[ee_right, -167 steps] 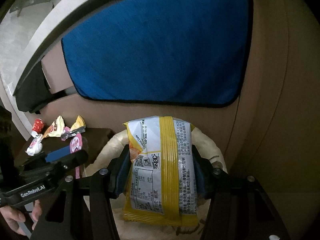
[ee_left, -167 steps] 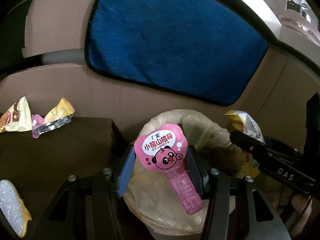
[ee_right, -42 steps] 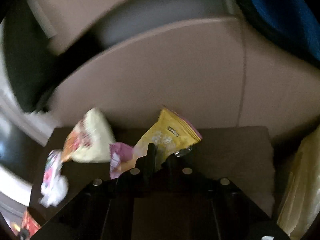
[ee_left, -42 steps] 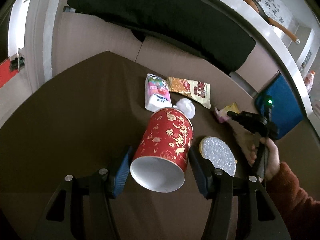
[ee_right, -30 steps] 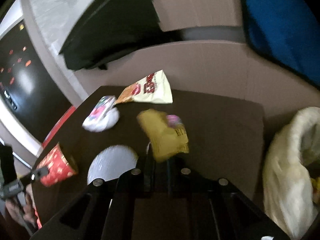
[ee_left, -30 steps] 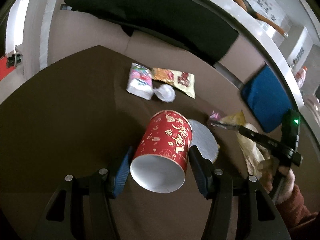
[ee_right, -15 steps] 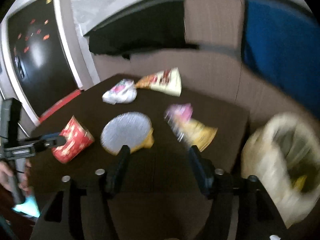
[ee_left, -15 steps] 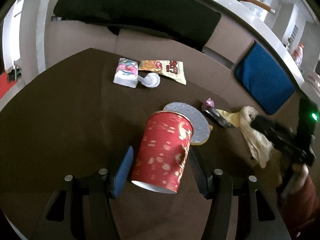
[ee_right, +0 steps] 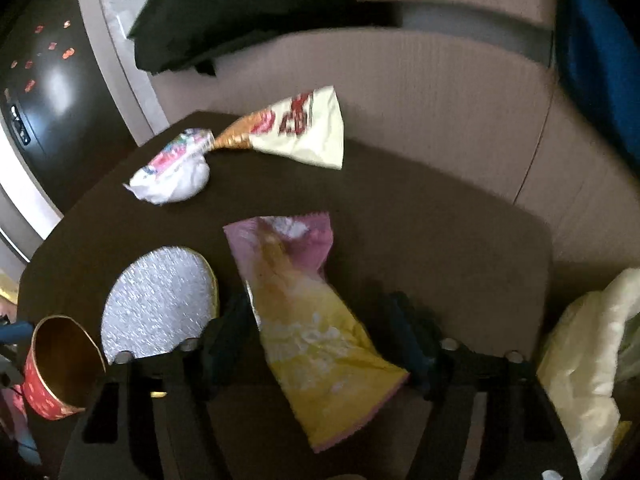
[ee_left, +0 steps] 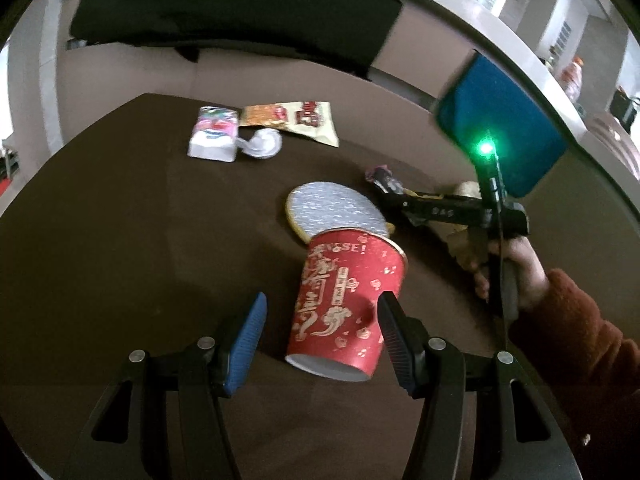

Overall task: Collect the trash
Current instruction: 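Grasp the yellow-pink chip bag with the right tool while the left tool holds the cup, then lift the chip bag with the right tool while the left tool holds the red cup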

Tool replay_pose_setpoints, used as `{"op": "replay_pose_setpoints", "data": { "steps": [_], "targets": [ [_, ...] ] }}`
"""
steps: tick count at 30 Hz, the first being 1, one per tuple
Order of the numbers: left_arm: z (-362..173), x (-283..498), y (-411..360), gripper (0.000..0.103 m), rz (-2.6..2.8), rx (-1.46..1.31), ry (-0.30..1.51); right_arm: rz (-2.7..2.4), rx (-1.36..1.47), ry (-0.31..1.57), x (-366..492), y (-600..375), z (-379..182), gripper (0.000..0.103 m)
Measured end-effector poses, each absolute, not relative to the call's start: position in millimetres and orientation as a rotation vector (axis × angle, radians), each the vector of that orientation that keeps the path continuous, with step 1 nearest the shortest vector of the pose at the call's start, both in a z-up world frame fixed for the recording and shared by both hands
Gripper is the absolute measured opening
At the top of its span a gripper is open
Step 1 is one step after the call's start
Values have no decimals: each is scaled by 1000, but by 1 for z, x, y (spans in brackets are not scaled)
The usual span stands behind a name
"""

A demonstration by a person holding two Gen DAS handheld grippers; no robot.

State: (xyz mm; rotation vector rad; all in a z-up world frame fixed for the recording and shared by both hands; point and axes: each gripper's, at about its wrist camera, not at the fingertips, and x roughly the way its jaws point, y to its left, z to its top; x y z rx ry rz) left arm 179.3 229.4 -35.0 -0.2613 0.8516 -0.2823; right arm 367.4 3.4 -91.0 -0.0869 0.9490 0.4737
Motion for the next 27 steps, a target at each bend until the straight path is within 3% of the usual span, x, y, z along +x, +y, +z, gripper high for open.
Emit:
{"op": "replay_pose_setpoints", "data": {
  "steps": [1, 4, 10, 17, 27],
  "targets": [
    [-34, 180, 226, 58, -290, -256, 849, 463, -108, 940, 363, 3, -90, 36],
    [-32, 182, 215, 58, -293, -220, 847, 491, -89, 928, 337, -8, -83, 32],
    [-42, 196, 197, 60, -231, -110, 907, 488, -25, 882, 280, -35, -62, 31],
    [-49, 207, 200, 63, -196, -165, 956, 468, 41, 897, 237, -50, -64, 31],
    [-40, 204, 197, 60, -137, -179, 932, 509, 38, 876, 210, -40, -59, 32]
  ]
}}
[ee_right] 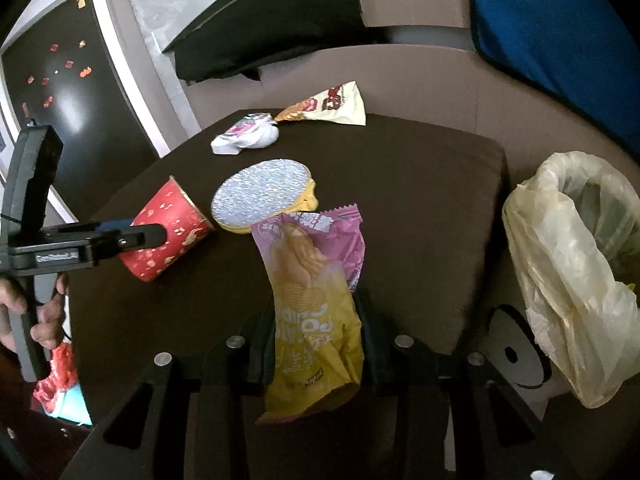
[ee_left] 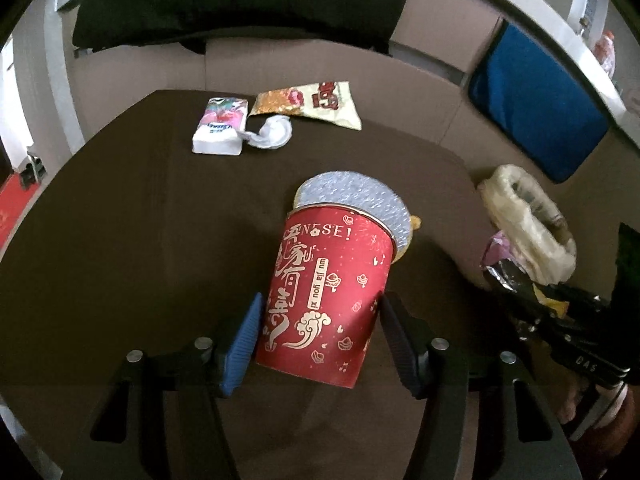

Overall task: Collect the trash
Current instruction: 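Lift the chip bag with the right tool while the left tool holds the red cup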

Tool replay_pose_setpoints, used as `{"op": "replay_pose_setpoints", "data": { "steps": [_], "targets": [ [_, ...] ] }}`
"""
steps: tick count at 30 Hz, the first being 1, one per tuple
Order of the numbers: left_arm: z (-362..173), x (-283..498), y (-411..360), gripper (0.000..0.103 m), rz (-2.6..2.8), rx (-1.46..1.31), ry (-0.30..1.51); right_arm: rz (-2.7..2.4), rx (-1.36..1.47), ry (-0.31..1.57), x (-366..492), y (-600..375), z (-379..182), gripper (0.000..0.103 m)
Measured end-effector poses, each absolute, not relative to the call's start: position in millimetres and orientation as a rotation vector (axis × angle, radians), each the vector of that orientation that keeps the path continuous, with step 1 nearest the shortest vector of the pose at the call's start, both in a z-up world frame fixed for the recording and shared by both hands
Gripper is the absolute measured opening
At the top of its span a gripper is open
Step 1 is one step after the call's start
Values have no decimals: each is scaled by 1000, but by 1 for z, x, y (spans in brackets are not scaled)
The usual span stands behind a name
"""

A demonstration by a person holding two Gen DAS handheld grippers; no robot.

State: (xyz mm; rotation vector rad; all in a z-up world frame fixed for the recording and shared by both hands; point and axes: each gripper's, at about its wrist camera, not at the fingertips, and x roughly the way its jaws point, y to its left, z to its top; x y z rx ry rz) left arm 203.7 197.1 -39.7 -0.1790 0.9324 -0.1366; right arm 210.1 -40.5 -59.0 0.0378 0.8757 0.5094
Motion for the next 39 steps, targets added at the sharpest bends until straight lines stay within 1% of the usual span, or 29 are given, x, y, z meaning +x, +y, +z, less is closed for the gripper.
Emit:
{"op": "replay_pose_setpoints", "data": {
  "steps": [4, 10, 19, 24, 31, 39],
  "targets": [
    [-27, 197, 192, 59, -116, -185, 881, 511, 63, 852, 206, -45, -49, 32],
    [9, 180, 175, 59, -83, -151, 734, 512, 74, 789, 197, -52, -25, 32],
    [67, 162, 124, 59, -97, -109, 508, 448, 38, 653, 185, -80, 28, 32],
    [91, 171, 92, 59, -144, -116, 468, 361, 38, 558, 182, -119, 69, 32],
    [104, 182, 38, 60, -190, -120, 439, 218, 12, 453, 173, -172, 112, 32],
    [93, 208, -18, 60, -261, -124, 471, 115, 37, 435, 172, -215, 118, 33]
  ]
}}
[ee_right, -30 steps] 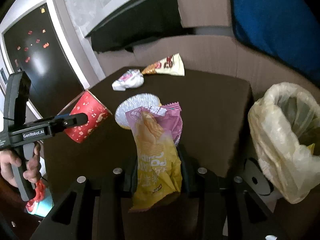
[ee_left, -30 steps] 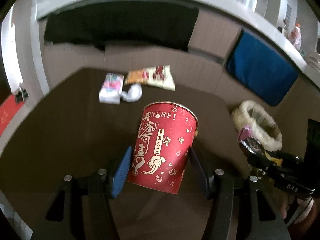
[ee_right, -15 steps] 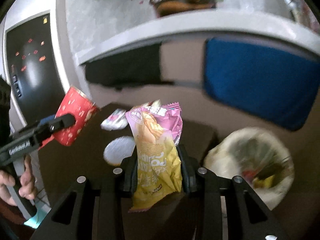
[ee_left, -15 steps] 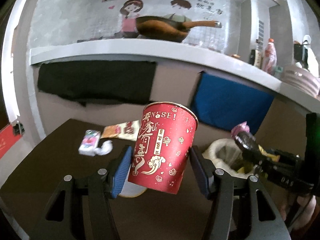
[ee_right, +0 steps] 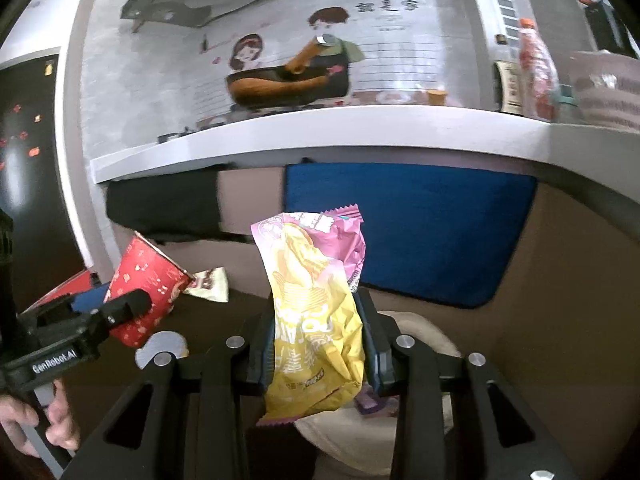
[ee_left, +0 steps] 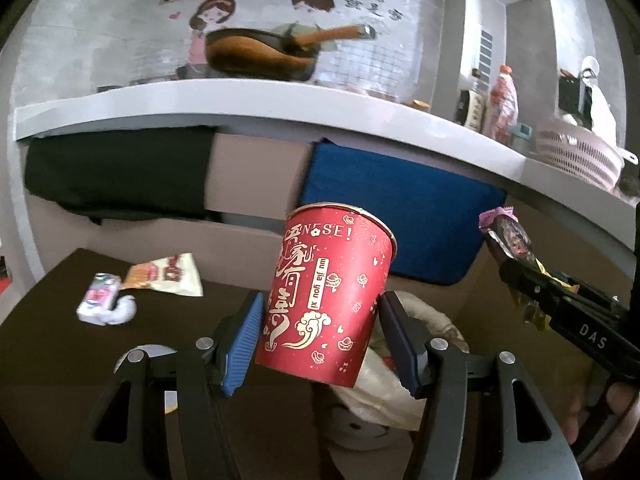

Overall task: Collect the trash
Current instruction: 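Carry the red cup and chip bag in both tools over the bin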

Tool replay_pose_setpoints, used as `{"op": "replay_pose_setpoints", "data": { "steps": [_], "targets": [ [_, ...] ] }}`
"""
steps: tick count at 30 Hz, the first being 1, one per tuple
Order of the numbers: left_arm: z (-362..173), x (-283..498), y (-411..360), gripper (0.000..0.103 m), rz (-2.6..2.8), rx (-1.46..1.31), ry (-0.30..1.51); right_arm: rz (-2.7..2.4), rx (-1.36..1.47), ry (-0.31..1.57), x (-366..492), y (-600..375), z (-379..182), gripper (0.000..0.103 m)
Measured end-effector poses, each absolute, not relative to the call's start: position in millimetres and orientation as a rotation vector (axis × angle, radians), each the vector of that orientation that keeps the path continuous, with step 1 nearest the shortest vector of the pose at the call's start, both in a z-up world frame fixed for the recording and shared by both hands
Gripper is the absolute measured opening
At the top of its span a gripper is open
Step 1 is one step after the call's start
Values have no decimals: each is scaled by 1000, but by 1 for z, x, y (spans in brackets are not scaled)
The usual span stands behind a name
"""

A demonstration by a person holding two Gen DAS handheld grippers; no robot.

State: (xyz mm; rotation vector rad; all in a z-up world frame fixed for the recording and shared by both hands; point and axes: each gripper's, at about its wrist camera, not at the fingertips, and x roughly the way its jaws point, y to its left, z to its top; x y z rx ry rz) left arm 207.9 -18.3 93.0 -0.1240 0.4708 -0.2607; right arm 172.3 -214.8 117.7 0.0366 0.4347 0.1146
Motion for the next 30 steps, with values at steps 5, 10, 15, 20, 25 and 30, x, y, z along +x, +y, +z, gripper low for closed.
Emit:
{"op": "replay_pose_setpoints", "data": {
  "steps": [5, 10, 15, 20, 25, 30],
  "targets": [
    [81, 230, -39, 60, -294, -129, 503, 75, 74, 470, 183, -237, 107, 33],
    [68, 244, -56, 60, -324, -104, 518, 42, 113, 484, 193, -255, 95, 33],
    [55, 256, -60, 60, -326, -115, 538, 29, 135, 502, 203, -265, 85, 34],
    [44, 263, -65, 60, -320, -119, 566, 26, 135, 529, 213, -265, 71, 34],
    [35, 271, -72, 60, -322, -107, 600, 27, 146, 562, 220, -266, 56, 35],
    [24, 279, -77, 60, -331, -111, 640, 33, 152, 612, 232, -264, 38, 36]
  ]
}}
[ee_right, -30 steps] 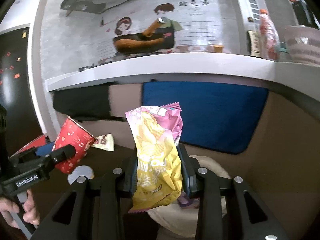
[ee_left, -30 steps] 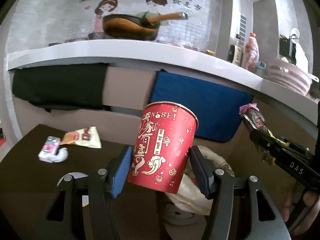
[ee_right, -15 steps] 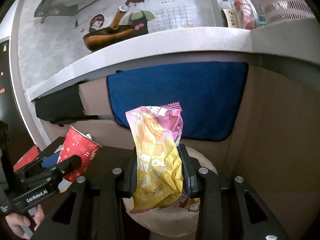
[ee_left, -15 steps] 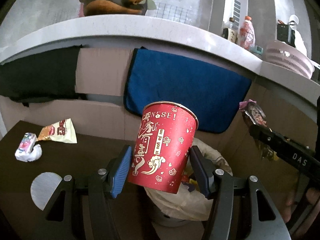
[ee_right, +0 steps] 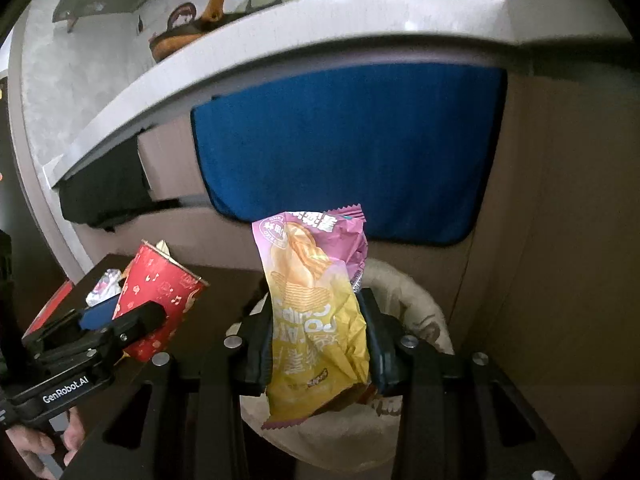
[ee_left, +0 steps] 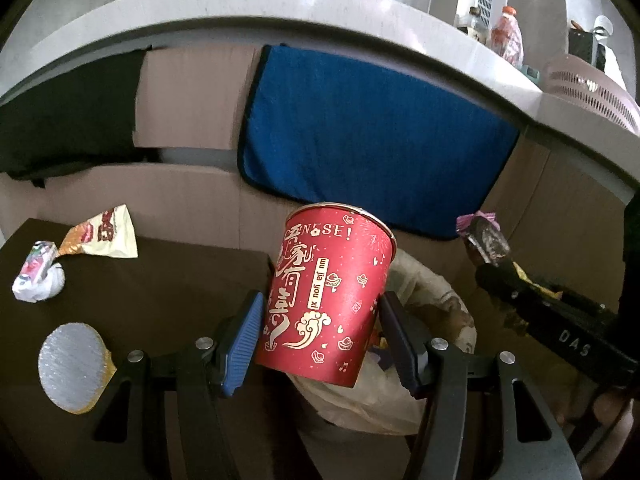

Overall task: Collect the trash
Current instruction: 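Carry the red cup and chip bag in both tools over the bin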

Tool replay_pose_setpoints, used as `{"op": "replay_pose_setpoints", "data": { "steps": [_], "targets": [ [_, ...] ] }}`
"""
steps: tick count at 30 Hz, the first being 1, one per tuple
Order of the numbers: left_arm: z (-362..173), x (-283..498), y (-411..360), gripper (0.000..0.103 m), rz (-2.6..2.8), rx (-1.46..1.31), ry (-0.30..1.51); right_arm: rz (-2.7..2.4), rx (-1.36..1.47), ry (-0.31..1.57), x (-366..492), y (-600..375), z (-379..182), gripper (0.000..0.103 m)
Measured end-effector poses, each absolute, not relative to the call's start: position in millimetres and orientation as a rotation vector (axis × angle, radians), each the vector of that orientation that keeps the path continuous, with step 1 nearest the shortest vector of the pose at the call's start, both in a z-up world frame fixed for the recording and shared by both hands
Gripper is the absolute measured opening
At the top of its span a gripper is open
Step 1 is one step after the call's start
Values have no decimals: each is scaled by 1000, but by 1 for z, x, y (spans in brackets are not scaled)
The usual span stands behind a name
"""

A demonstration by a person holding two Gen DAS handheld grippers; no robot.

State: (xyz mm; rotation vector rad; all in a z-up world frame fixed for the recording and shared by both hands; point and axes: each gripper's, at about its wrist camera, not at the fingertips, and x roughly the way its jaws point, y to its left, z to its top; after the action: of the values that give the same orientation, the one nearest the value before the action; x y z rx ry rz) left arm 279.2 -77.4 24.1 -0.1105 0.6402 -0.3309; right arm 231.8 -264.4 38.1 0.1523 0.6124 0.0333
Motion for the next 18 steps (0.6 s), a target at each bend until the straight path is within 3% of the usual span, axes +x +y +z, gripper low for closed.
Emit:
{"op": "replay_pose_setpoints", "data": {
  "steps": [18],
  "targets": [
    [3, 319, -88, 60, -327, -112, 729, 5, 173, 684, 256, -271, 10, 36]
  ]
}}
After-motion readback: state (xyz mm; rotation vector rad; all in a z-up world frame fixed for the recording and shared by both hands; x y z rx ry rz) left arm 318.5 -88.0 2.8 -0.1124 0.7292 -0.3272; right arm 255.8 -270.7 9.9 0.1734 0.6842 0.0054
